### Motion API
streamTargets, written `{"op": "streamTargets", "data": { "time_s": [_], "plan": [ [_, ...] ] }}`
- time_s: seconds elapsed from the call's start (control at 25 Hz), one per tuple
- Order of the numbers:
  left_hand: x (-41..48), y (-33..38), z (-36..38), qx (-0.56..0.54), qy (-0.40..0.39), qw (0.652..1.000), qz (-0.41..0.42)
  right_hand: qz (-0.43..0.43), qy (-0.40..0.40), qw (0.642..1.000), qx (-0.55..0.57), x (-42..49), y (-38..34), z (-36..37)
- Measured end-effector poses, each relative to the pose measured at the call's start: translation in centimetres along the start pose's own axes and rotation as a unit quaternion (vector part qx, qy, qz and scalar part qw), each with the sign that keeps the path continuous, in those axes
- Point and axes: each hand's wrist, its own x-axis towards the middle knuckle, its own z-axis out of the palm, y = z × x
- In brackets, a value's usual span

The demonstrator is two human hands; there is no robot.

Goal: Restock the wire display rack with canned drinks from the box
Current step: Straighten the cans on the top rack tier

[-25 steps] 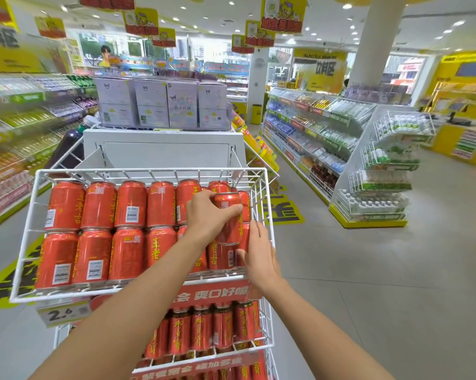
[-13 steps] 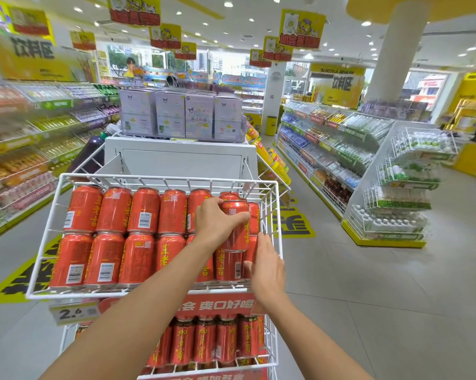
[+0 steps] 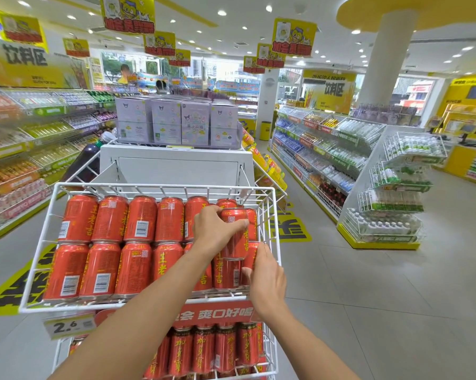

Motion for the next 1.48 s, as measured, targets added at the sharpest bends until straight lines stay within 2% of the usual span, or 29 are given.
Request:
{"op": "streamTargets", "data": {
  "time_s": [0.28,0.52,0.76,0.96,1.48],
  "plan": [
    [0.7,-0.2,-0.1,0.007,-0.011,1.000,-0.007,-0.008,0.002,1.000,-0.011,-0.6,-0.3,0.0],
    [0.5,0.1,-0.2,0.005,-0.015,1.000,-0.006,-0.038,-0.055,0.994,-0.087,-0.8,-0.7,-1.2],
    [0.2,0.7,0.5,0.016,-0.011,1.000,-0.023,-0.138,-0.128,0.980,-0.061,-0.3,0.4,-7.6],
    [-0.3,2.5,1.7,0.052,-0.006,0.997,-0.050,-0.200,-0.132,0.964,-0.114,0.0,2.4,-12.3],
    [1.9,6.3,6.5,0.112,0.034,0.986,-0.117,-0.221,-0.146,0.956,-0.128,2.9,5.5,-13.3]
  ]
}}
